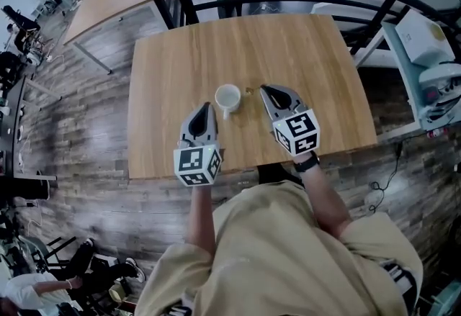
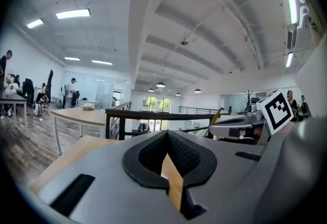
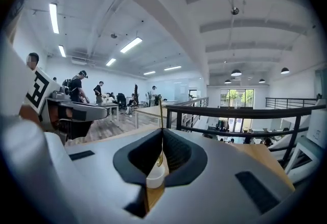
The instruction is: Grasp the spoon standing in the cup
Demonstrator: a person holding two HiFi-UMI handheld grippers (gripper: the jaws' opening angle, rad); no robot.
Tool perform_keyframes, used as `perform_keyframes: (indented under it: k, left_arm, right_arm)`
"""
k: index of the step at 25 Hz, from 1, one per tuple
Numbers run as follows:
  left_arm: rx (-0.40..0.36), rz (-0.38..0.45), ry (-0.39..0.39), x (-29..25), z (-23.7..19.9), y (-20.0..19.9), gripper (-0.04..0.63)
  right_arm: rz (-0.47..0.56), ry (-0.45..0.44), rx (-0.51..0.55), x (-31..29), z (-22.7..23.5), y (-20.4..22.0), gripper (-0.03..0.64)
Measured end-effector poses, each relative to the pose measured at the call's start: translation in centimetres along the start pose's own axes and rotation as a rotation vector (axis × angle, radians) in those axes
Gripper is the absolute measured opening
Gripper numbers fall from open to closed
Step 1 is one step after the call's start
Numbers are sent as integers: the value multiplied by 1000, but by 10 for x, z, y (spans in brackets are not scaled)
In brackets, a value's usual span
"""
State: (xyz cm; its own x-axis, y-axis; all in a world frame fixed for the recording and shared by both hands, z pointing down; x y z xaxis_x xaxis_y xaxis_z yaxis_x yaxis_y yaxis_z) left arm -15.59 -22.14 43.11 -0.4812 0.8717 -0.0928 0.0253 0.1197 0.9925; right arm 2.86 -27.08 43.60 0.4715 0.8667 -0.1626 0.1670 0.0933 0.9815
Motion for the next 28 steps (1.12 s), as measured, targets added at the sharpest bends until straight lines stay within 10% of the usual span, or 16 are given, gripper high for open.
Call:
perform_keyframes:
  k: [28]
  left_arm:
    - [-23, 55, -63, -3, 9, -14, 3]
  right_arm:
    - [57, 51, 9, 12, -10, -20, 17]
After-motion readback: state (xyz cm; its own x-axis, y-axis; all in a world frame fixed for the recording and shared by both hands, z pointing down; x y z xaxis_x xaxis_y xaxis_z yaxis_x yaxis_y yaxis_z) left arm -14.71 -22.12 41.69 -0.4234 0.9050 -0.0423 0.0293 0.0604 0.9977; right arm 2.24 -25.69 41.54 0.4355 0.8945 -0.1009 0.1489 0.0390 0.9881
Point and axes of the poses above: the fingertips, and each gripper's own axes: x backward along the fingers, z to its right, y out of its underside, the point moved 5 cm from there along x, backward along the fingers, and after that the axes turned 9 degrees about y, right-handed, at the moved point
